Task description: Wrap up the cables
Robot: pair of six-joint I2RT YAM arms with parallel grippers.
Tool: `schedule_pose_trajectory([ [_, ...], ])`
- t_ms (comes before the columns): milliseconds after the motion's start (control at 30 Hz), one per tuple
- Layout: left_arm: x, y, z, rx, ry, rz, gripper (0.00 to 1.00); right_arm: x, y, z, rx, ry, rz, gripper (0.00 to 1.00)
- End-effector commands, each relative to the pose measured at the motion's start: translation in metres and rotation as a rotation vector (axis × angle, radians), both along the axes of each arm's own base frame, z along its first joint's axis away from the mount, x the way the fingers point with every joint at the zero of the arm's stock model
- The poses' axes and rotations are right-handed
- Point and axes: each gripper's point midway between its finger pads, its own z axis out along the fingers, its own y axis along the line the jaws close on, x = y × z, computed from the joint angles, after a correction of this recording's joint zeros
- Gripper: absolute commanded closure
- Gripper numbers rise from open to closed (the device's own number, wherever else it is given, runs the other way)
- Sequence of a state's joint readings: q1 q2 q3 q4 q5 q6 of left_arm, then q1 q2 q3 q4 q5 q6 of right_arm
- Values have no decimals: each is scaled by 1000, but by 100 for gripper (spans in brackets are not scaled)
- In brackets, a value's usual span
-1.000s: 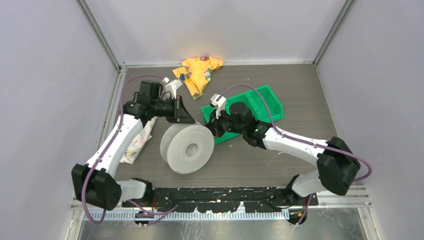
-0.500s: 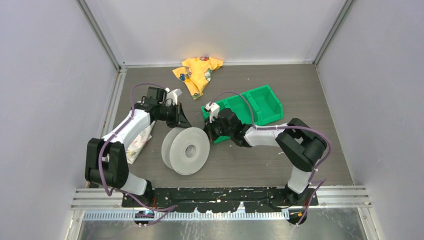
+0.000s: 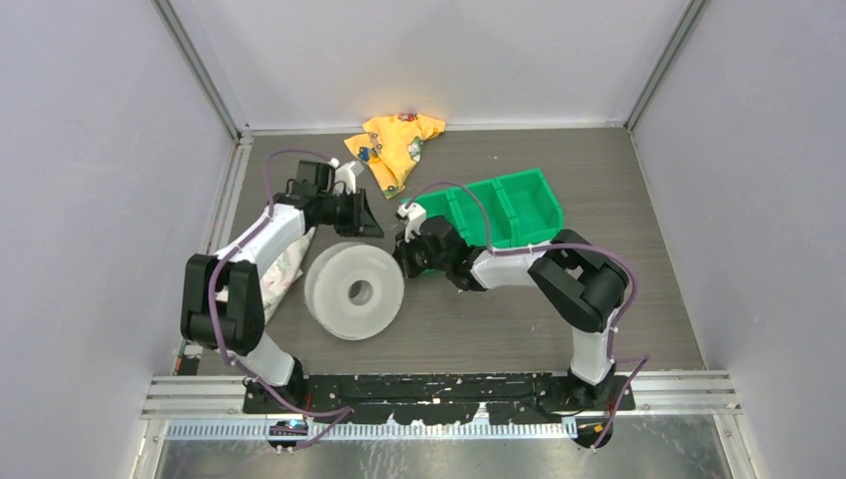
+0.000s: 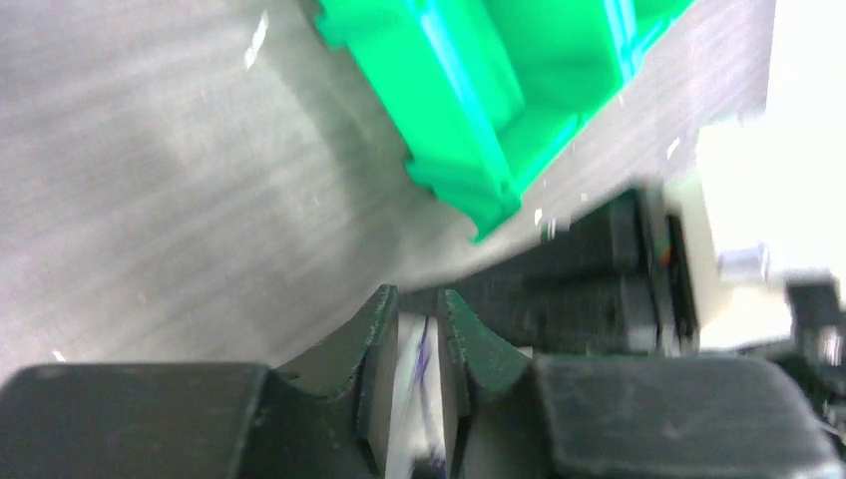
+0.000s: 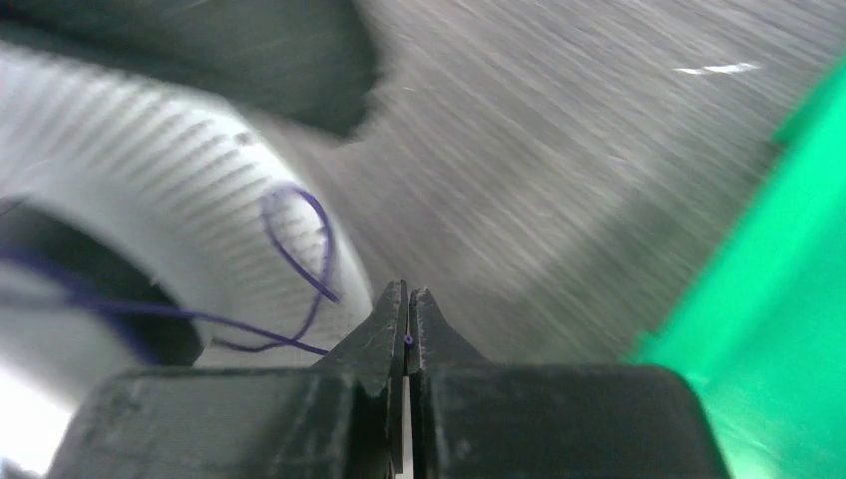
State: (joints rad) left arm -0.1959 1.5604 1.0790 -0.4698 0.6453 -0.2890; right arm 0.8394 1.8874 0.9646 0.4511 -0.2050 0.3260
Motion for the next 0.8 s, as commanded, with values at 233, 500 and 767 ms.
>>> schedule_pose_trajectory([
  [233, 74, 10, 13, 3, -192, 88, 72, -10, 57, 57, 191, -45, 89, 100],
  [500, 91, 24, 62, -7, -267, 172, 70, -8, 65, 52, 192, -24, 101, 99],
  [767, 55, 137, 93, 330, -197, 645, 64, -12, 74, 47, 213, 9, 115, 99],
])
